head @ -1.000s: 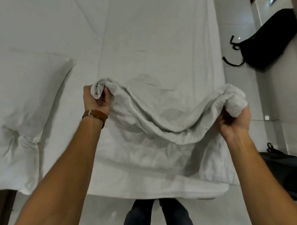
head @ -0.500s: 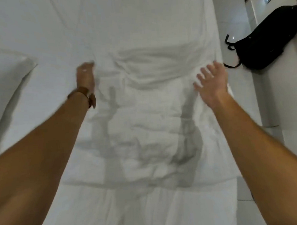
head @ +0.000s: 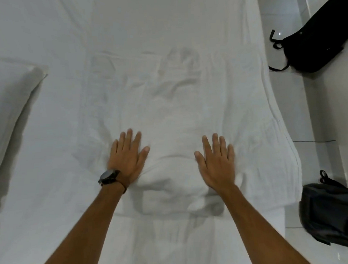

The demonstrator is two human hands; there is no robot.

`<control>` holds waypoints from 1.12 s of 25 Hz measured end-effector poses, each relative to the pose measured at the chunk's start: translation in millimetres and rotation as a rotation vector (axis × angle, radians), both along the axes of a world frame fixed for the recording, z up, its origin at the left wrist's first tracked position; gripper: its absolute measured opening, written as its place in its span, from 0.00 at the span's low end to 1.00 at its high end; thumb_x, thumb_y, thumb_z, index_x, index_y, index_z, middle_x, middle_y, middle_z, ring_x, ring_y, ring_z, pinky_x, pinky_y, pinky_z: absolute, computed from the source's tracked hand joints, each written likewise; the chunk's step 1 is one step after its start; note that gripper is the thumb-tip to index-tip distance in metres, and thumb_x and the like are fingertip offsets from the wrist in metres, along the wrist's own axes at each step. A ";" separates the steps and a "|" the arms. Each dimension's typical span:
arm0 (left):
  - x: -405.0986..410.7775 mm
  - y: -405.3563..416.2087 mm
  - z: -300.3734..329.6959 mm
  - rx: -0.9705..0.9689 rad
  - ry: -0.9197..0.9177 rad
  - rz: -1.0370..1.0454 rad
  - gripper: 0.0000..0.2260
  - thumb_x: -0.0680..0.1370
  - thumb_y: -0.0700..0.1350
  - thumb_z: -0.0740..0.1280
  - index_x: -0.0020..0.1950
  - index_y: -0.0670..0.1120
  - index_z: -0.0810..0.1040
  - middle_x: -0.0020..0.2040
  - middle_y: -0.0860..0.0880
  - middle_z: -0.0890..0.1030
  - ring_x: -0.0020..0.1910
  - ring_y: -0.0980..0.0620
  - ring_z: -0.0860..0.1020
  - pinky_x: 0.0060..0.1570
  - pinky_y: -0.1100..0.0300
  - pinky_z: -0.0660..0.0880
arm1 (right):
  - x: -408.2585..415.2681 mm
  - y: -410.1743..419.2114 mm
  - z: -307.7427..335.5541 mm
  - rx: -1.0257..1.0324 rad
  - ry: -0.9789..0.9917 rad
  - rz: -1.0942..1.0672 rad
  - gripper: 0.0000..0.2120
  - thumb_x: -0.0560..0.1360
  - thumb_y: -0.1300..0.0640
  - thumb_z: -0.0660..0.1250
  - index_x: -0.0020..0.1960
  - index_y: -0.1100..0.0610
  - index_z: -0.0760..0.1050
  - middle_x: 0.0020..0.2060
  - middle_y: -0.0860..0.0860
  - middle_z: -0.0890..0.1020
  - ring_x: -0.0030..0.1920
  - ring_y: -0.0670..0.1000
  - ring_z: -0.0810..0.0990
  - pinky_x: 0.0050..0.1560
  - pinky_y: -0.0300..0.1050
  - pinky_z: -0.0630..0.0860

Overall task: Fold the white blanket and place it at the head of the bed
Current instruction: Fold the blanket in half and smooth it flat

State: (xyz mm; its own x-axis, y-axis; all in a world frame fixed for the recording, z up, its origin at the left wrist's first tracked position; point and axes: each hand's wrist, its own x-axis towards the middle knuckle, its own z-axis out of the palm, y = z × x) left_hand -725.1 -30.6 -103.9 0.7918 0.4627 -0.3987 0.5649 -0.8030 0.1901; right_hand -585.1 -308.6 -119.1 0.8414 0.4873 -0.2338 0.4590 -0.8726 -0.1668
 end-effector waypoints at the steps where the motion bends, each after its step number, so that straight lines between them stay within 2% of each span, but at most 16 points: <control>1: -14.7 -5.8 -0.4 0.018 0.002 -0.003 0.34 0.85 0.67 0.40 0.88 0.52 0.48 0.88 0.46 0.46 0.87 0.43 0.46 0.84 0.45 0.44 | -7.1 -5.2 0.0 -0.025 -0.012 -0.003 0.34 0.87 0.34 0.46 0.88 0.50 0.60 0.87 0.59 0.60 0.87 0.62 0.57 0.86 0.67 0.52; 6: -70.0 -39.9 -10.0 0.027 -0.075 0.085 0.32 0.86 0.63 0.45 0.87 0.49 0.54 0.88 0.43 0.51 0.87 0.41 0.48 0.84 0.44 0.45 | -44.5 -20.6 1.1 -0.036 -0.050 -0.050 0.35 0.88 0.36 0.47 0.87 0.54 0.61 0.86 0.60 0.63 0.87 0.64 0.59 0.85 0.67 0.53; 10: -116.8 -75.7 -13.7 0.007 -0.081 0.312 0.30 0.87 0.59 0.48 0.87 0.47 0.56 0.87 0.42 0.53 0.86 0.40 0.51 0.83 0.41 0.49 | -86.8 -46.2 1.2 -0.018 -0.091 -0.045 0.34 0.88 0.37 0.51 0.87 0.57 0.63 0.85 0.62 0.64 0.86 0.65 0.61 0.85 0.66 0.57; 13: -150.6 -109.2 -16.9 -0.060 -0.077 0.519 0.30 0.87 0.60 0.49 0.87 0.48 0.55 0.88 0.43 0.51 0.86 0.40 0.51 0.83 0.39 0.51 | -119.8 -67.7 2.3 -0.035 -0.110 -0.066 0.35 0.88 0.38 0.54 0.87 0.57 0.62 0.86 0.61 0.63 0.87 0.63 0.60 0.85 0.67 0.55; 15: -157.8 -117.7 -8.2 -0.111 -0.095 0.663 0.27 0.88 0.57 0.53 0.85 0.48 0.63 0.87 0.43 0.55 0.85 0.40 0.54 0.80 0.36 0.56 | -139.6 -77.3 6.4 -0.012 -0.123 -0.172 0.34 0.88 0.39 0.55 0.87 0.58 0.63 0.86 0.62 0.63 0.87 0.63 0.60 0.85 0.68 0.54; 17: -150.2 -97.9 3.0 -0.138 -0.189 0.827 0.19 0.87 0.51 0.61 0.75 0.44 0.77 0.83 0.41 0.64 0.81 0.36 0.61 0.76 0.32 0.61 | -140.7 -89.2 12.9 0.062 -0.181 -0.326 0.32 0.88 0.43 0.57 0.85 0.60 0.66 0.85 0.63 0.65 0.86 0.63 0.62 0.83 0.69 0.56; 18: -146.9 -80.2 6.5 -0.113 -0.247 0.886 0.16 0.86 0.48 0.64 0.69 0.42 0.80 0.81 0.39 0.67 0.79 0.34 0.64 0.74 0.31 0.62 | -133.0 -97.8 17.0 0.094 -0.219 -0.403 0.30 0.88 0.44 0.57 0.84 0.61 0.66 0.85 0.63 0.65 0.85 0.63 0.62 0.82 0.69 0.56; 20: -147.2 -37.4 7.7 -0.012 -0.352 0.947 0.16 0.84 0.47 0.66 0.70 0.40 0.77 0.80 0.37 0.68 0.78 0.32 0.65 0.74 0.34 0.62 | -106.3 -116.1 24.0 0.157 -0.279 -0.577 0.28 0.88 0.47 0.58 0.83 0.60 0.67 0.85 0.63 0.64 0.85 0.63 0.63 0.80 0.69 0.58; 23: -152.9 3.3 12.3 -0.113 -0.409 1.000 0.23 0.85 0.50 0.66 0.78 0.43 0.69 0.76 0.38 0.74 0.75 0.35 0.72 0.74 0.42 0.66 | -67.0 -141.3 28.2 0.272 -0.281 -0.799 0.26 0.87 0.49 0.60 0.82 0.60 0.68 0.83 0.63 0.67 0.82 0.64 0.67 0.78 0.72 0.61; 25: -159.4 8.2 13.4 -0.220 -0.384 1.040 0.24 0.85 0.53 0.65 0.78 0.45 0.69 0.71 0.38 0.80 0.70 0.35 0.77 0.72 0.44 0.70 | -56.1 -151.9 26.4 0.315 -0.245 -0.800 0.27 0.88 0.48 0.61 0.82 0.60 0.67 0.84 0.61 0.67 0.82 0.63 0.67 0.80 0.70 0.58; 28: -166.2 11.9 8.2 -0.212 -0.342 0.960 0.24 0.85 0.55 0.65 0.76 0.42 0.74 0.70 0.35 0.79 0.71 0.33 0.76 0.74 0.42 0.69 | -52.2 -158.8 20.2 0.318 -0.230 -0.757 0.30 0.86 0.46 0.64 0.83 0.59 0.66 0.84 0.61 0.66 0.83 0.63 0.65 0.80 0.67 0.58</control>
